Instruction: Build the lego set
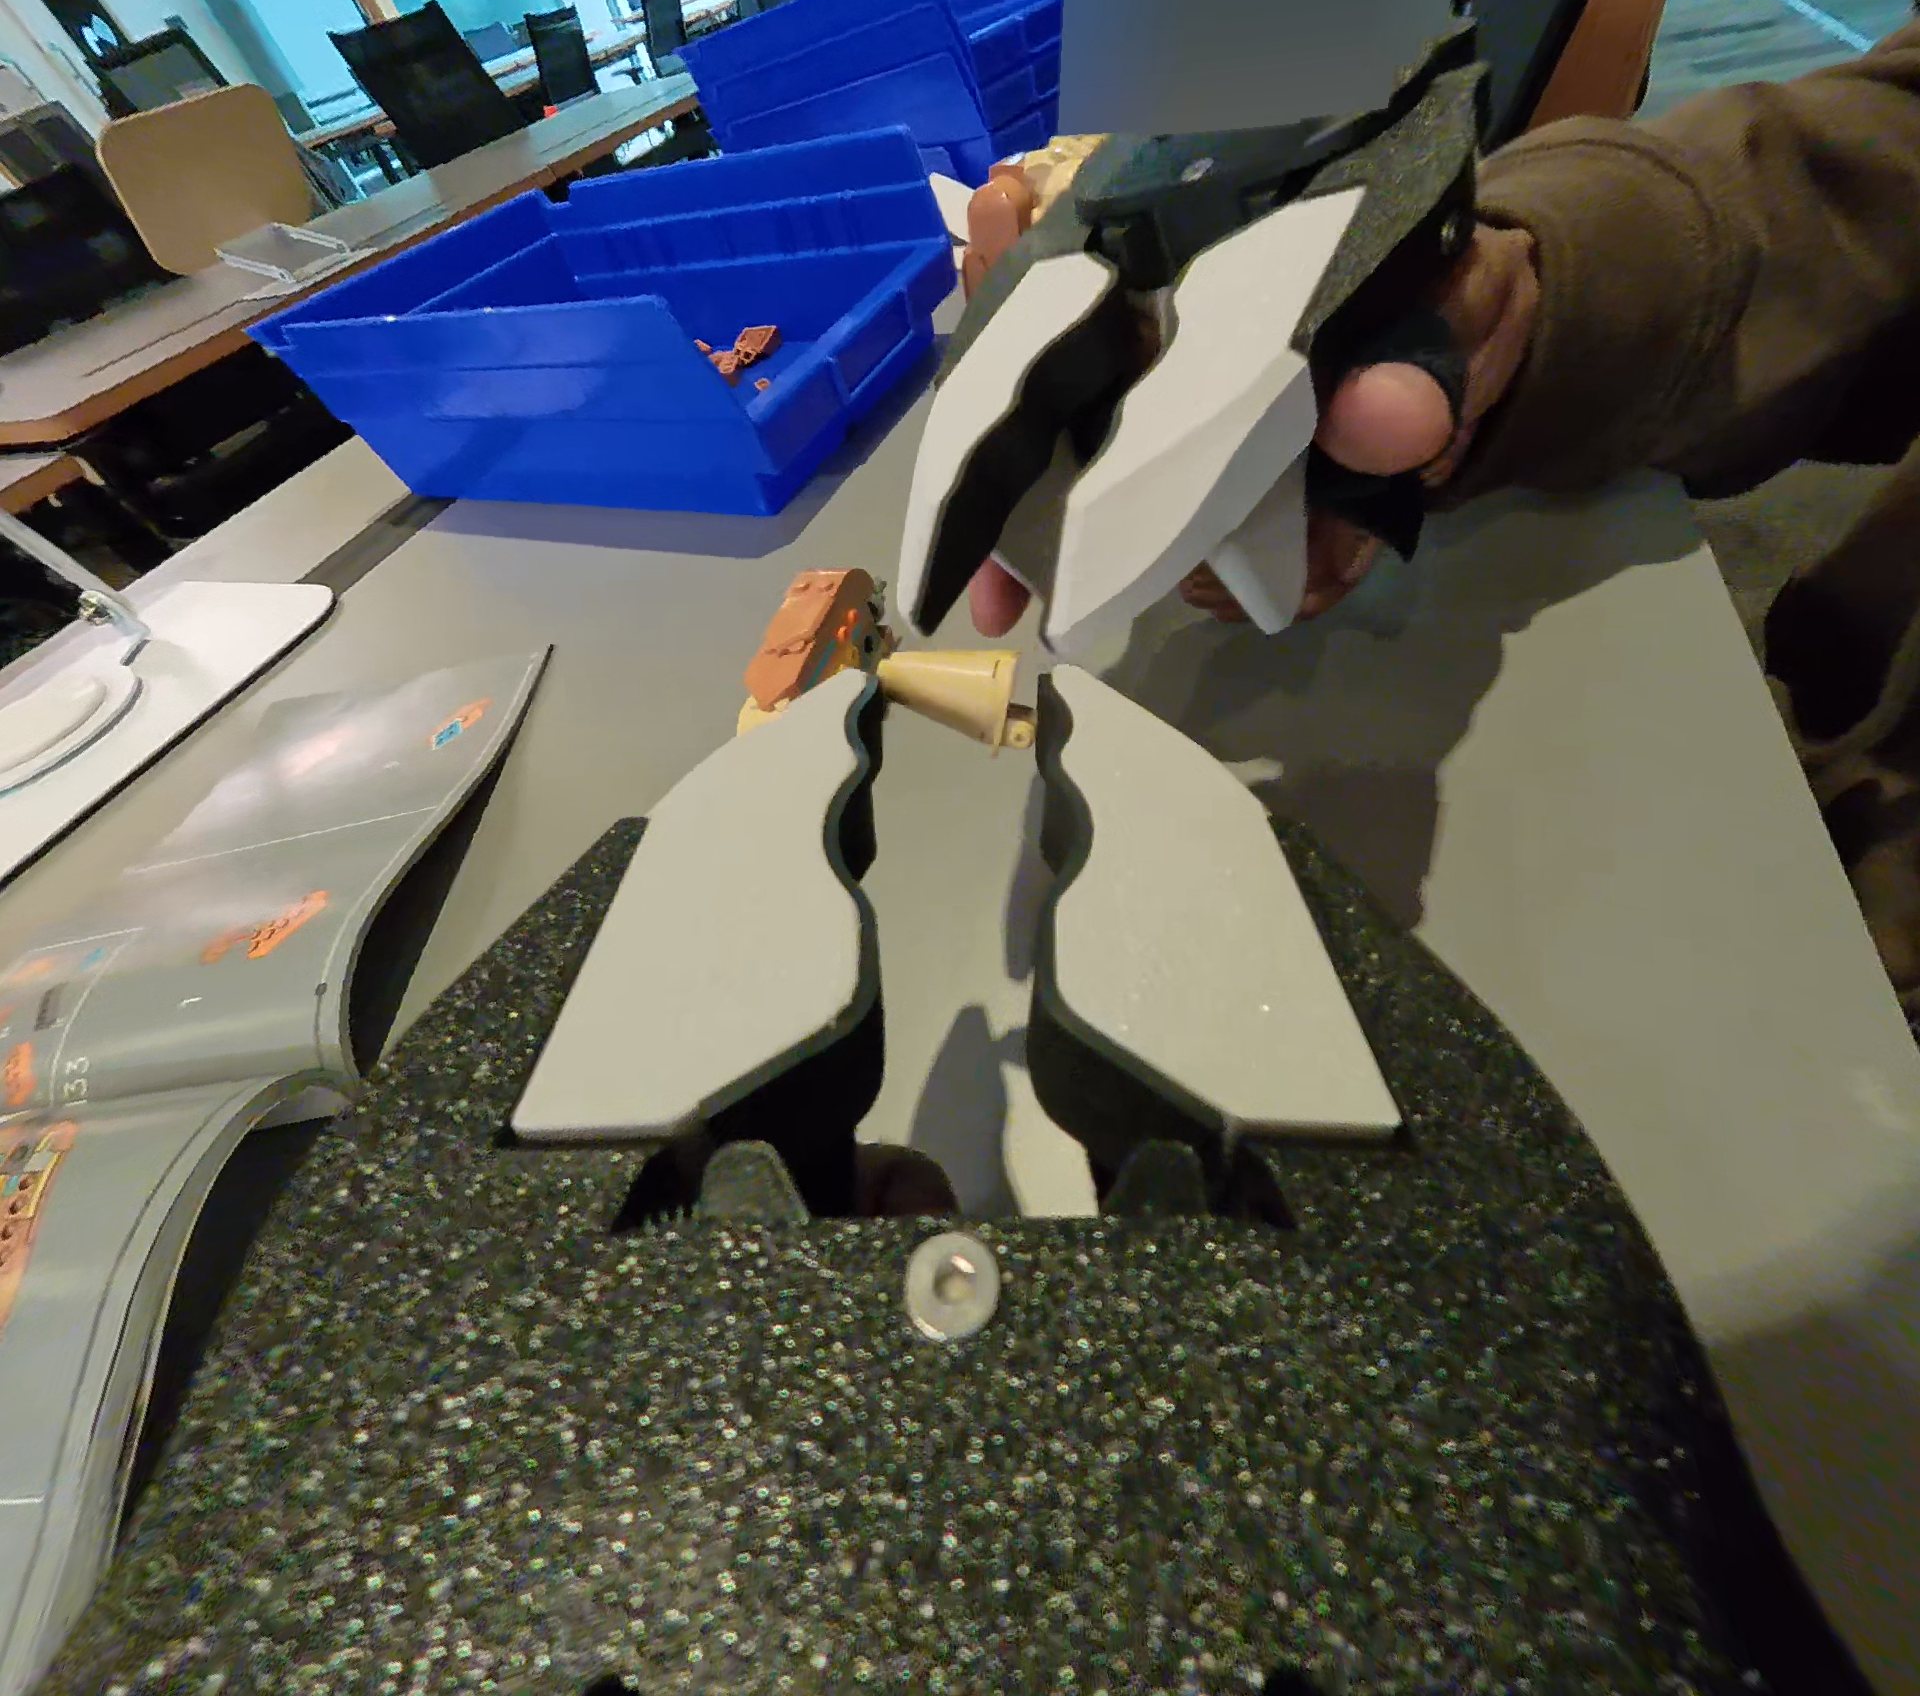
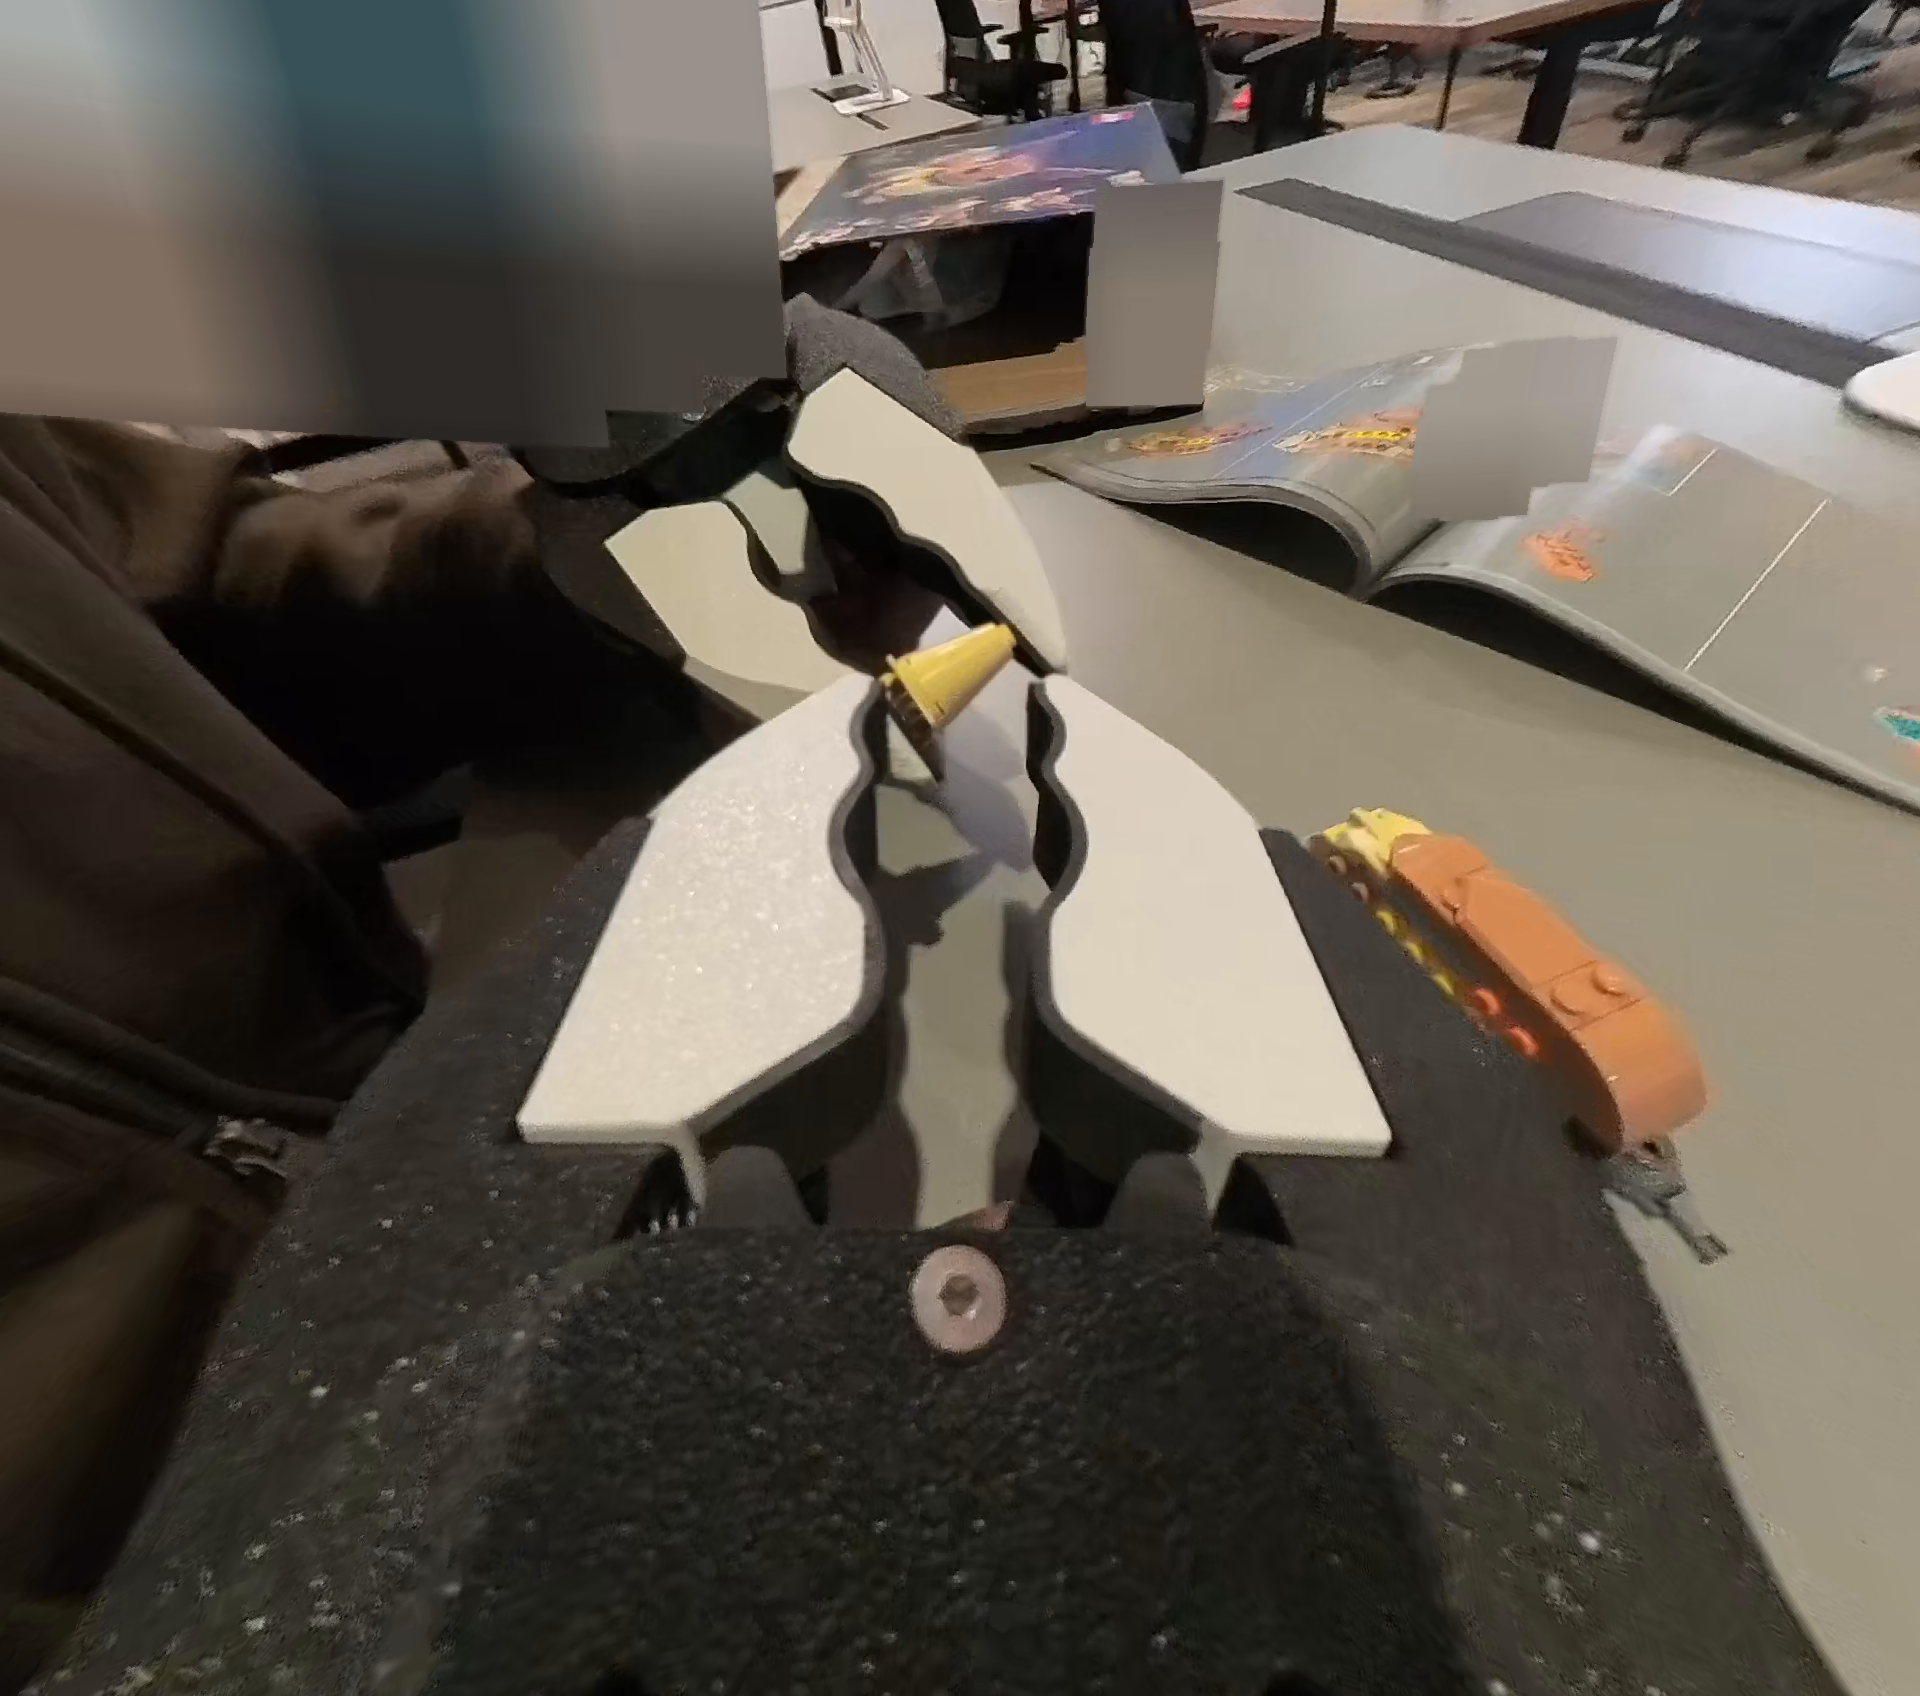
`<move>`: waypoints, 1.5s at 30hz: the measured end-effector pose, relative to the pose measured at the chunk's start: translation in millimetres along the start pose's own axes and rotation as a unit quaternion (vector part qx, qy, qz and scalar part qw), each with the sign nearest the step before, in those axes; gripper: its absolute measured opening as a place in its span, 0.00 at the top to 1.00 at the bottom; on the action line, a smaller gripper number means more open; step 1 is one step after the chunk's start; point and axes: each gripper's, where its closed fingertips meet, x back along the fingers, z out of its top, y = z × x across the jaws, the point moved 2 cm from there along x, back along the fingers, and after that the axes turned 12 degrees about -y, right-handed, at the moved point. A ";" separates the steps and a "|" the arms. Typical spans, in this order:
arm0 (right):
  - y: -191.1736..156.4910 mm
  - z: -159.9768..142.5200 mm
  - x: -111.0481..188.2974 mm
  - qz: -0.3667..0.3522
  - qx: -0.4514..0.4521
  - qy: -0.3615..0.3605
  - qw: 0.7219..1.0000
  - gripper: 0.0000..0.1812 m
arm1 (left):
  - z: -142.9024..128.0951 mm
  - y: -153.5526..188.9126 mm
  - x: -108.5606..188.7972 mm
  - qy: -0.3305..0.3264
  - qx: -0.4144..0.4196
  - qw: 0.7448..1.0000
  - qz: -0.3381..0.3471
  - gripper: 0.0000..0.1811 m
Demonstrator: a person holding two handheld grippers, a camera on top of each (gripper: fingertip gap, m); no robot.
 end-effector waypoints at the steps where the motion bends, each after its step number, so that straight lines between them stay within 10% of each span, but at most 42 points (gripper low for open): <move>1: -0.1 -0.1 0.8 0.021 -0.022 0.004 1.000 0.85 | 1.2 -0.2 1.4 0.010 0.002 1.000 -0.002 0.84; 18: -7.2 -0.5 -0.8 0.180 -0.166 0.016 0.969 0.84 | 8.4 4.0 7.9 0.077 -0.008 0.997 -0.010 0.84; 45: 9.3 -10.4 -14.2 0.059 -0.122 -0.053 0.989 0.83 | -12.9 -6.6 -4.6 -0.021 -0.060 0.995 0.077 0.84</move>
